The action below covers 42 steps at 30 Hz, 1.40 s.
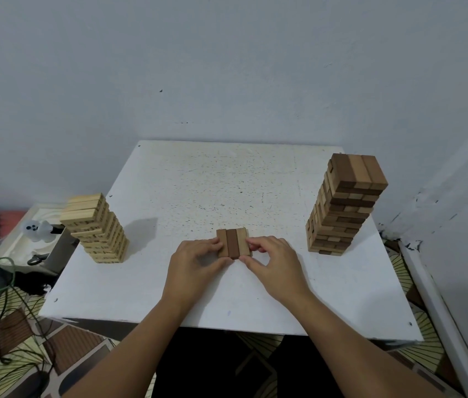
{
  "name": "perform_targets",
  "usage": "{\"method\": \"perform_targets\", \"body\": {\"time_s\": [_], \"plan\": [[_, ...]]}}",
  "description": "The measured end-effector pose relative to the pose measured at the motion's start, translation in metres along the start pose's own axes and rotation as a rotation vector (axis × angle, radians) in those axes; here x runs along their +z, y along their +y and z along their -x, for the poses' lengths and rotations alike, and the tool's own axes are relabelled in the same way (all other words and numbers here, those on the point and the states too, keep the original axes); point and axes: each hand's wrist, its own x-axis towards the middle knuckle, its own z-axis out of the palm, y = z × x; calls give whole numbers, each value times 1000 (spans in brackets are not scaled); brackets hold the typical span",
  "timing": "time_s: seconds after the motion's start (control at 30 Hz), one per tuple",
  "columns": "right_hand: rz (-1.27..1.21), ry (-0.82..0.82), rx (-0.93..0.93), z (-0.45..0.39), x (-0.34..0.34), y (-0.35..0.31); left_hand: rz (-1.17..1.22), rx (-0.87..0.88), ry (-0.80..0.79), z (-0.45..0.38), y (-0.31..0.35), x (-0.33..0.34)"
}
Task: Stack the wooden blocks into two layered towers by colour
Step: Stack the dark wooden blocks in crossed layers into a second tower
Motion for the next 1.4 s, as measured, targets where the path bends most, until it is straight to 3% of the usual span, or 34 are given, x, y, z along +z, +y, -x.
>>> {"method": "perform_targets", "body": {"time_s": [0.57, 0.77, 1.03, 1.2, 1.3, 1.4], "plan": [[-33, 13, 2, 1, -1, -3, 64, -72, -101, -10, 6, -9], [-35, 16, 13, 3, -1, -5, 76, -51, -61, -3, 11, -4], [-87, -1, 95, 2, -2, -4, -254, -182, -31, -6, 33, 23], [-88, 20, 81, 2, -1, -3, -301, -197, -13, -10, 42, 30], [-12, 57, 67, 2, 0, 0, -194, -155, -101, -15, 37, 20], [53, 8, 65, 1, 0, 0, -137, -119, -312, -24, 22, 1]]}}
